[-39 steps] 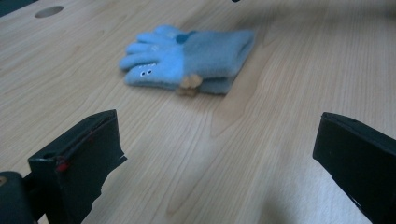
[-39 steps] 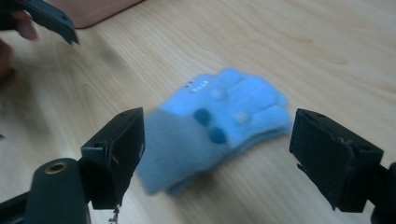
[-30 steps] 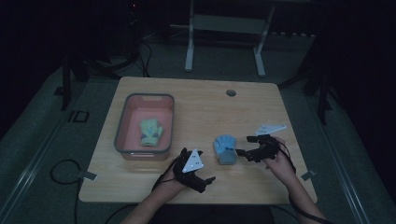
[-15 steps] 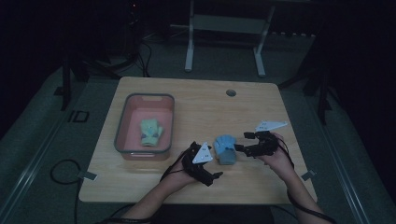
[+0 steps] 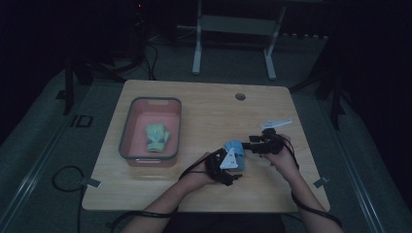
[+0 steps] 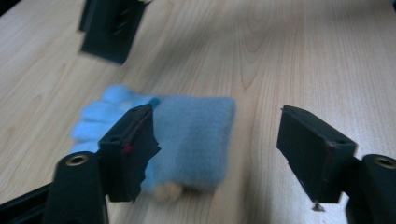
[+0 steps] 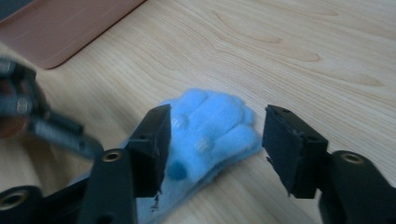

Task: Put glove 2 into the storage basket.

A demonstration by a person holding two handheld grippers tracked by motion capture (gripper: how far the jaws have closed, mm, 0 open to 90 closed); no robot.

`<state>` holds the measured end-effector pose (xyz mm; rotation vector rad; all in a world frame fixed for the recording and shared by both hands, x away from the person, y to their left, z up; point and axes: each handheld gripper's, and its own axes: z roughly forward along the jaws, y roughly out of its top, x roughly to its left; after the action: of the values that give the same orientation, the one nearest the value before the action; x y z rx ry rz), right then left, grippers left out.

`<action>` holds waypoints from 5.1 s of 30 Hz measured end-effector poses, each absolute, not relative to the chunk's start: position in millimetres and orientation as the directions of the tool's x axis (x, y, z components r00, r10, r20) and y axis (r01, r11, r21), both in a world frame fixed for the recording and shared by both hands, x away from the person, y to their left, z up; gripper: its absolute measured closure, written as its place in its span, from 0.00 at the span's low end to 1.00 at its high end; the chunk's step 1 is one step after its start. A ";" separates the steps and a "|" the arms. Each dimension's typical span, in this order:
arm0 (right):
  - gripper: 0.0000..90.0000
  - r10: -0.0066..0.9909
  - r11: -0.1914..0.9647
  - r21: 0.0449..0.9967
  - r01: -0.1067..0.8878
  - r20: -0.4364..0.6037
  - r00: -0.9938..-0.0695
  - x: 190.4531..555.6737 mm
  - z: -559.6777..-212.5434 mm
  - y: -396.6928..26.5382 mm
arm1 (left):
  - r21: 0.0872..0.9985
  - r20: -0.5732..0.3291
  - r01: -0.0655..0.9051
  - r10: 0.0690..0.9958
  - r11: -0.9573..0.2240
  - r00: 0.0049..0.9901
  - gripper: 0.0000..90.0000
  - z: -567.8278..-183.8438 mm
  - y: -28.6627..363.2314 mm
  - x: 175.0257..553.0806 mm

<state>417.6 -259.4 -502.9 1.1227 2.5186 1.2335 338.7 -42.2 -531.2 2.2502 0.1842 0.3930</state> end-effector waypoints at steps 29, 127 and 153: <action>0.43 0.682 0.444 0.655 0.611 0.195 -0.705 427.3 -545.6 -231.9 | 0.645 0.288 -0.040 0.194 -0.763 0.938 0.80 -546.7 -55.3 357.7; 0.85 0.359 0.505 0.770 0.389 0.223 -0.906 444.9 -430.3 -36.0 | 0.566 0.371 0.110 0.371 -0.817 0.851 0.84 -430.2 127.0 338.8; 0.85 0.329 0.541 0.750 0.380 0.227 -0.917 452.8 -444.2 23.9 | 0.543 0.347 0.186 0.421 -0.819 0.838 0.84 -441.1 175.4 341.0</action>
<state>452.8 23.9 -444.2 0.6472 2.8092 1.3900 341.0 175.4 -441.1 2.5152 0.4462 0.6319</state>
